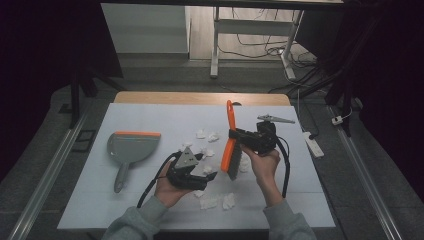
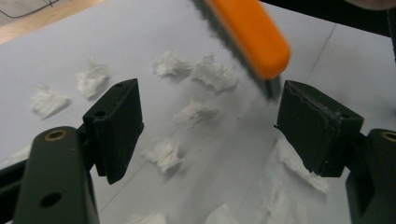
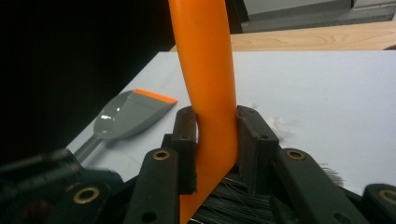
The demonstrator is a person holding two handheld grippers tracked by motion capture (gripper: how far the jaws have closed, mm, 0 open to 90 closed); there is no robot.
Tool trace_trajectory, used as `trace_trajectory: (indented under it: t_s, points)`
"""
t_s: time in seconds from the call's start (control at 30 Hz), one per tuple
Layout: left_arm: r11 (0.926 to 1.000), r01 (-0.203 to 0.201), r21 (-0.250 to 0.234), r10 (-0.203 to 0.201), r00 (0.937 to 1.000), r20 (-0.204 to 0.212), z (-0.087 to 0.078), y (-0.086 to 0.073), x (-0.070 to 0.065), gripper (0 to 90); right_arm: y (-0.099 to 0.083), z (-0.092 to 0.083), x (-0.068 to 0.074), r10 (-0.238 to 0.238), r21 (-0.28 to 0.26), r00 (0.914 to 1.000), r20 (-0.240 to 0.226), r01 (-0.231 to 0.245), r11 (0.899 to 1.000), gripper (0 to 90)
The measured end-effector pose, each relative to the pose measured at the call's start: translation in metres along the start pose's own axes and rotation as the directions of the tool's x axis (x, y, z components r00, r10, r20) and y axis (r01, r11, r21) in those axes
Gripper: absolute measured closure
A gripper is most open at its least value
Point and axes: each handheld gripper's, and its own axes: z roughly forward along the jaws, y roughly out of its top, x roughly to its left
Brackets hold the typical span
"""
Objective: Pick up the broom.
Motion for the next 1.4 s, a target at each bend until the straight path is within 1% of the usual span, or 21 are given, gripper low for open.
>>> trace_trajectory:
  t_s: [0.07,0.17,0.27,0.33,0.4,0.47,0.63,0.67,0.7,0.77,0.8,0.87,0.9,0.97,1.03,1.23,1.27,1.3,1.33,1.37,1.4]
  points:
    - [1.0,-0.001,-0.001,0.001,1.0,0.005,0.005,0.001,-0.003,23.3,-0.002,0.004,0.005,0.0,-0.008,1.0,-0.004,0.0,1.0,70.3]
    - [0.9999,0.004,-0.012,-0.004,1.0,-0.002,0.009,0.002,-0.006,24.6,-0.005,0.008,0.013,0.006,-0.032,1.0,-0.007,-0.006,0.999,70.2]
    - [0.999,0.034,-0.031,-0.034,0.9994,-0.01,0.012,0.003,-0.005,27.2,-0.008,0.012,0.019,0.025,-0.058,0.9996,-0.012,-0.026,0.998,70.2]
    - [0.9981,0.052,-0.032,-0.052,0.9986,-0.005,0.014,0.002,-0.004,29.2,-0.011,0.014,0.022,0.035,-0.076,0.9993,-0.011,-0.036,0.996,70.2]
    - [0.9979,0.056,-0.033,-0.057,0.9983,-0.015,0.016,0.002,-0.004,34.3,-0.013,0.016,0.024,0.045,-0.095,0.9989,-0.011,-0.046,0.994,70.2]
    - [0.9965,0.072,-0.041,-0.073,0.9971,-0.021,0.017,0.001,-0.003,35.3,-0.015,0.018,0.025,0.052,-0.109,0.9985,-0.014,-0.053,0.993,70.2]
    - [0.9944,0.094,-0.048,-0.096,0.9949,-0.03,0.021,-0.001,0.002,50.0,-0.02,0.021,0.027,0.08,-0.128,0.996,-0.04,-0.085,0.988,70.2]
    - [0.9933,0.103,-0.051,-0.105,0.994,-0.03,0.022,-0.001,0.003,50.0,-0.02,0.021,0.027,0.08,-0.128,0.996,-0.04,-0.085,0.988,70.2]
    - [0.9921,0.113,-0.055,-0.114,0.9931,-0.026,0.022,-0.001,0.003,56.9,-0.021,0.021,0.028,0.087,-0.14,0.9953,-0.044,-0.092,0.986,70.2]
    - [0.9916,0.114,-0.059,-0.116,0.9928,-0.03,0.022,0.0,0.004,67.6,-0.022,0.02,0.029,0.094,-0.149,0.9946,-0.044,-0.1,0.984,70.2]
    - [0.9908,0.124,-0.055,-0.127,0.9903,-0.056,0.023,0.0,0.004,70.4,-0.023,0.02,0.029,0.094,-0.156,0.9947,-0.042,-0.099,0.983,70.2]
    - [0.9863,0.159,-0.046,-0.161,0.9855,-0.054,0.022,0.0,0.009,73.8,-0.023,0.019,0.029,0.089,-0.168,0.9953,-0.037,-0.094,0.981,70.2]
    - [0.9863,0.159,-0.046,-0.161,0.9855,-0.054,0.022,0.0,0.009,75.0,-0.023,0.019,0.03,0.089,-0.167,0.9952,-0.04,-0.095,0.981,70.2]
    - [0.9835,0.176,-0.042,-0.178,0.9828,-0.05,0.019,-0.001,0.015,76.4,-0.023,0.018,0.03,0.088,-0.171,0.9951,-0.045,-0.094,0.981,70.1]
    - [0.9834,0.177,-0.038,-0.179,0.9826,-0.049,0.017,-0.001,0.017,77.1,-0.023,0.019,0.032,0.083,-0.171,0.9953,-0.049,-0.09,0.981,70.1]
    - [0.9859,0.166,-0.022,-0.167,0.9853,-0.037,0.011,0.0,0.024,78.0,-0.021,0.019,0.033,0.07,-0.162,0.9955,-0.064,-0.08,0.984,69.1]
    - [0.987,0.16,-0.015,-0.161,0.9864,-0.035,0.009,0.001,0.026,78.1,-0.018,0.018,0.035,0.039,-0.151,0.9975,-0.058,-0.047,0.987,67.1]
    - [0.9877,0.156,-0.004,-0.157,0.9873,-0.027,0.007,0.003,0.028,78.1,-0.017,0.017,0.036,0.02,-0.15,0.9986,-0.049,-0.027,0.988,64.8]
    - [0.9892,0.146,0.01,-0.146,0.9889,-0.031,0.003,0.005,0.03,78.1,-0.016,0.016,0.037,-0.005,-0.147,0.9993,-0.036,0.0,0.989,61.6]
    - [0.9913,0.131,0.014,-0.13,0.9906,-0.042,-0.002,0.008,0.031,78.1,-0.013,0.014,0.037,-0.024,-0.138,0.9992,-0.033,0.019,0.99,59.1]
    - [0.9925,0.121,0.014,-0.12,0.9919,-0.041,-0.006,0.01,0.033,78.1,-0.011,0.013,0.037,-0.032,-0.133,0.9986,-0.044,0.026,0.991,55.7]
